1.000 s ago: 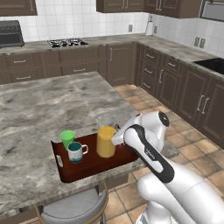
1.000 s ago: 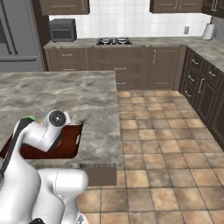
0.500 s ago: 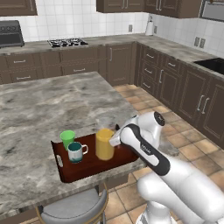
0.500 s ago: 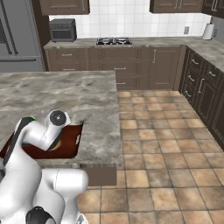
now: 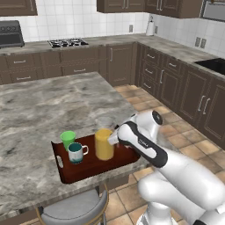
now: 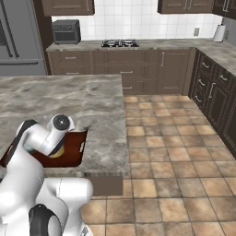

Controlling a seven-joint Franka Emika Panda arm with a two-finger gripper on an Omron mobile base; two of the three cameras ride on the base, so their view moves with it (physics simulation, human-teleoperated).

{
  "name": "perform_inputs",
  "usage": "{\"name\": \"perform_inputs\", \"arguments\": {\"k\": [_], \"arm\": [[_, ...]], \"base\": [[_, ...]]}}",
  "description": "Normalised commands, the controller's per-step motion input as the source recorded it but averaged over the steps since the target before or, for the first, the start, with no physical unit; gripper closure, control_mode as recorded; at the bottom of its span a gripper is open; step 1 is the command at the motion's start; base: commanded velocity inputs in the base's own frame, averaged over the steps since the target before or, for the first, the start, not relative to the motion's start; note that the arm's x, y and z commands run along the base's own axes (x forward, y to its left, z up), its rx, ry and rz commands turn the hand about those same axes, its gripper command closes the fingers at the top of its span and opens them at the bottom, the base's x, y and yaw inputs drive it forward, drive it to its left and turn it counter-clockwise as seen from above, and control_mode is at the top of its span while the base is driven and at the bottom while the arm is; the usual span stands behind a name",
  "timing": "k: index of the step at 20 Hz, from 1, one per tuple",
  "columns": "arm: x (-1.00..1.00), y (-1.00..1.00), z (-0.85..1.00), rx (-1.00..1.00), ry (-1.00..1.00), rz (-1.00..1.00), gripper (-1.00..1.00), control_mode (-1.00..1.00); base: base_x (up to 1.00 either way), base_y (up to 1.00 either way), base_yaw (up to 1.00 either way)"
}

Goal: There is a tray on the dining counter. Grab the cup, mug, and pitcher and place them on the tray. The pitcher may be placed next to the tray if it cannot fit the tray.

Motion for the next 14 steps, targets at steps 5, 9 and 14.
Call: {"name": "perform_inputs", "arguments": {"k": [5,9,14], "arm": [[0.01,0.0,-0.54,0.02,0.0,0.0,1.0,-1.0],[0.0,0.0,-0.72,0.06,0.0,0.0,-1.0,-1.0],[-0.02,0.06,-0.41,0.02,-0.05,0.0,-1.0,-1.0]], "base": [[0.0,0.0,0.0],[0.0,0.0,0.0],[0.0,0.0,0.0]]}}
